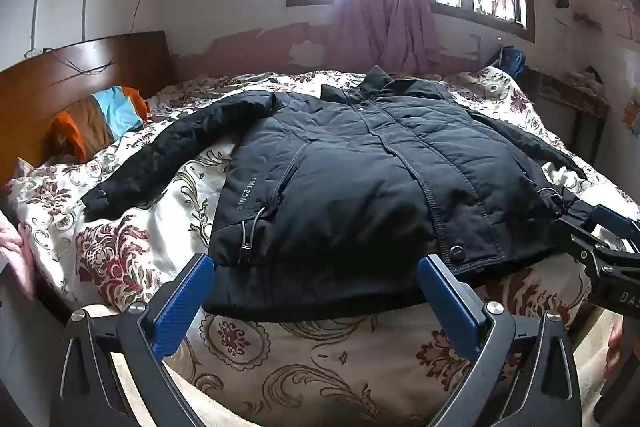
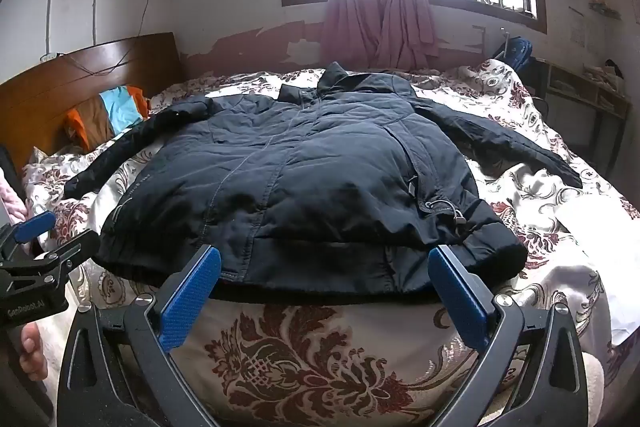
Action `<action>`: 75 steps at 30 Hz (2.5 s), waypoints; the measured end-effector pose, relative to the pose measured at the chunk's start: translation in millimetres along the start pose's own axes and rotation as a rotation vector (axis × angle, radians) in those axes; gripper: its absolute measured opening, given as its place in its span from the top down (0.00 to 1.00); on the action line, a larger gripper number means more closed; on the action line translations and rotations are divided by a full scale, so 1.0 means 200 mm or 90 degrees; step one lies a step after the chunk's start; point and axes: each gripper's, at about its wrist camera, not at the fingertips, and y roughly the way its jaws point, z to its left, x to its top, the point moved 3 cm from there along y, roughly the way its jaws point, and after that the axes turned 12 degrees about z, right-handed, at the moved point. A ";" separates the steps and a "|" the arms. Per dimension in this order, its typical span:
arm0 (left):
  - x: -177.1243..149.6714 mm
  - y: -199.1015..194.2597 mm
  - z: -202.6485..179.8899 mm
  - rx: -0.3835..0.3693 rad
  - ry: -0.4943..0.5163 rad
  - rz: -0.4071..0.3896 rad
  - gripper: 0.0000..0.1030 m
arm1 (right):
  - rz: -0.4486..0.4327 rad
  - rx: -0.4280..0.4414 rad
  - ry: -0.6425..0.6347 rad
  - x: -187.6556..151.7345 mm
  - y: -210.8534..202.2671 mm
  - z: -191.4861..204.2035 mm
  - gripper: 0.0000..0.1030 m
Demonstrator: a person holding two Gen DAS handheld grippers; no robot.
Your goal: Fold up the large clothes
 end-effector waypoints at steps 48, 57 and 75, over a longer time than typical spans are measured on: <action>-0.02 0.02 0.00 -0.002 -0.008 -0.006 0.00 | -0.004 0.002 0.003 0.00 -0.01 -0.01 0.01; -0.01 0.00 0.01 -0.001 -0.008 -0.008 0.00 | -0.005 0.002 0.004 -0.01 -0.01 0.02 0.01; 0.01 -0.01 0.01 0.002 -0.008 -0.006 0.00 | -0.006 0.003 0.005 0.00 -0.01 -0.03 0.01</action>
